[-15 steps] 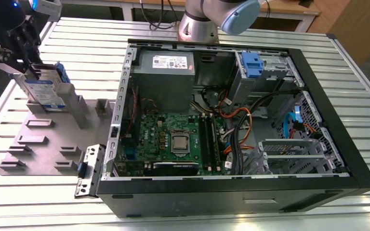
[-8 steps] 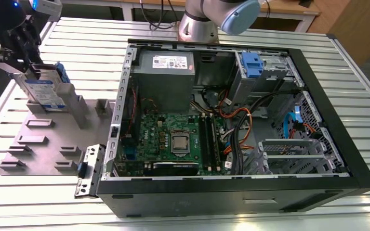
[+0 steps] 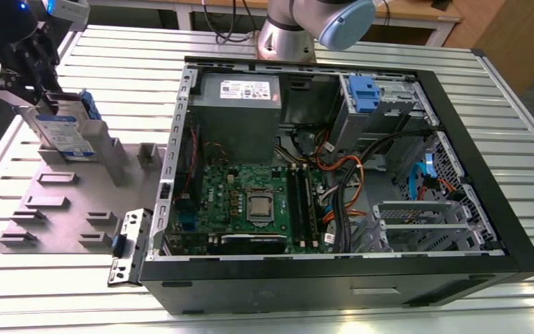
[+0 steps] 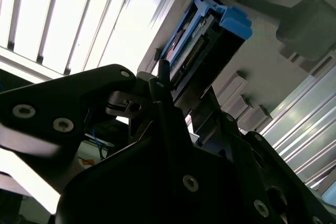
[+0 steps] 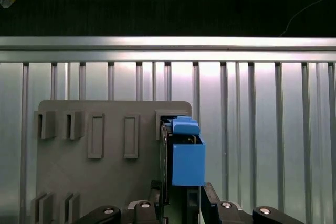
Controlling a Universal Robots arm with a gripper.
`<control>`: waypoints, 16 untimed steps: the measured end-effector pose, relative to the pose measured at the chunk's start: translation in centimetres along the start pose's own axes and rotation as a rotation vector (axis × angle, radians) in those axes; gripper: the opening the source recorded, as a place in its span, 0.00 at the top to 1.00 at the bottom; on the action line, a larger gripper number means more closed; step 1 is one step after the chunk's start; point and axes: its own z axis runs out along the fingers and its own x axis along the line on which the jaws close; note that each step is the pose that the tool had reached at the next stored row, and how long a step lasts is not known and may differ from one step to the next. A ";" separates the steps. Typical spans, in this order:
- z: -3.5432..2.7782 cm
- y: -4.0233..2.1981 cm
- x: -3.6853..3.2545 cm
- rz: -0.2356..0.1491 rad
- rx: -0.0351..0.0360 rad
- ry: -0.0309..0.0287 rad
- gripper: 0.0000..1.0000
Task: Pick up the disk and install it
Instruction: 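Pick up the disk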
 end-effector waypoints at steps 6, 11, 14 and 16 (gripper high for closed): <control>0.00 0.00 -0.02 0.000 0.0000 0.0000 0.65; 0.00 0.00 -0.10 0.000 0.0000 0.0000 0.65; 0.01 0.00 -0.16 0.000 0.0000 0.0000 0.65; 0.01 0.00 -0.19 0.000 0.0000 0.0000 0.65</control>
